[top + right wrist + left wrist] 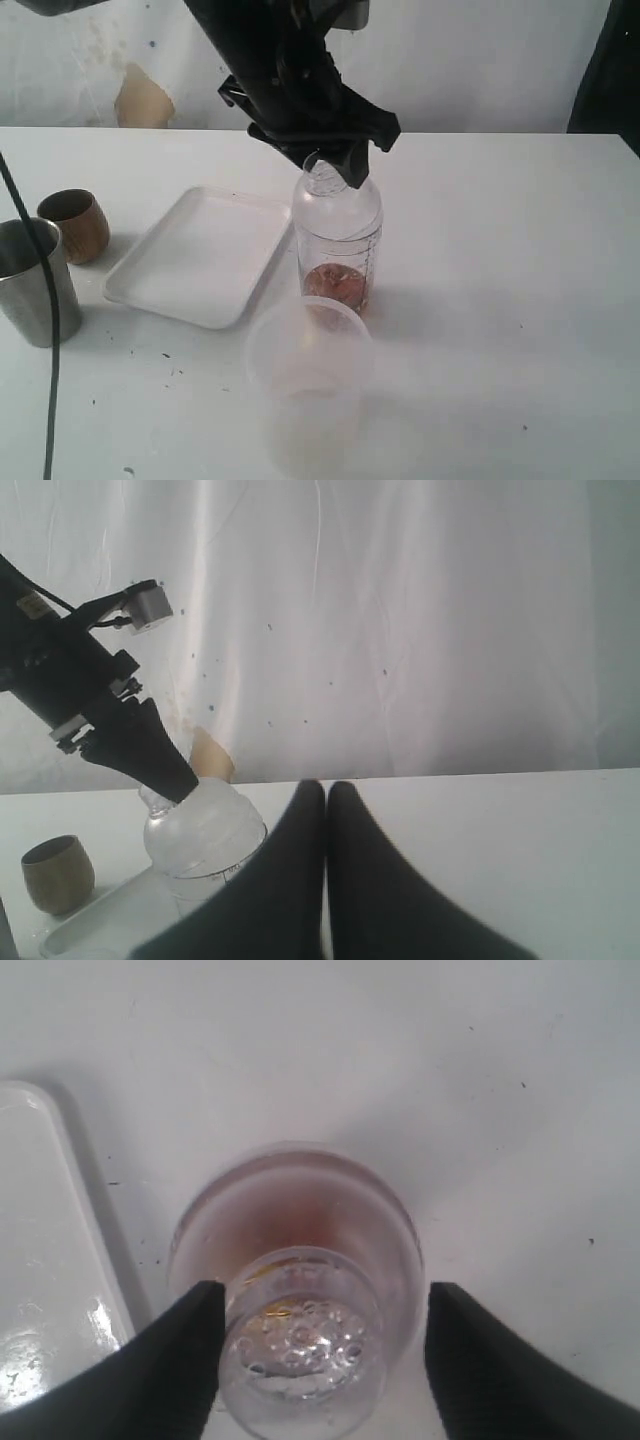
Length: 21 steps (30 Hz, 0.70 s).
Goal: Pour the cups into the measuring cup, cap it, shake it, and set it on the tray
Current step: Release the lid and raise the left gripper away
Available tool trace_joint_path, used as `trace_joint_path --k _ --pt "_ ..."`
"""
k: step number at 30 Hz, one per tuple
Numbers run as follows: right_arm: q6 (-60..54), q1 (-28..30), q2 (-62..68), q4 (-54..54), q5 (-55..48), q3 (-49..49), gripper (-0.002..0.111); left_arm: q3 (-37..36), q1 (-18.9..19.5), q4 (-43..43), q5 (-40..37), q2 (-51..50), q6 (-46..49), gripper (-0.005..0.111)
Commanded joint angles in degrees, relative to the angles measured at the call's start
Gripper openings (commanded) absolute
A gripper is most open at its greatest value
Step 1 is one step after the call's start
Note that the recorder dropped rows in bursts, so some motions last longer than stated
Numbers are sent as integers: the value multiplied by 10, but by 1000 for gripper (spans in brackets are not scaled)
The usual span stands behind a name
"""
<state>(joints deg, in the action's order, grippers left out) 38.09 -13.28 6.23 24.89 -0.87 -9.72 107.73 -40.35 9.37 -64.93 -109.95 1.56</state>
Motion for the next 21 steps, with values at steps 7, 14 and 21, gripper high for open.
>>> trace_joint_path --k 7,14,21 --pt "1 3 -4 6 5 1 0 3 -4 2 13 0 -3 75" --pt "1 3 -4 6 5 1 0 3 -4 -24 33 10 -2 77" --pt "1 3 -4 6 5 1 0 3 -3 -44 51 56 -2 77"
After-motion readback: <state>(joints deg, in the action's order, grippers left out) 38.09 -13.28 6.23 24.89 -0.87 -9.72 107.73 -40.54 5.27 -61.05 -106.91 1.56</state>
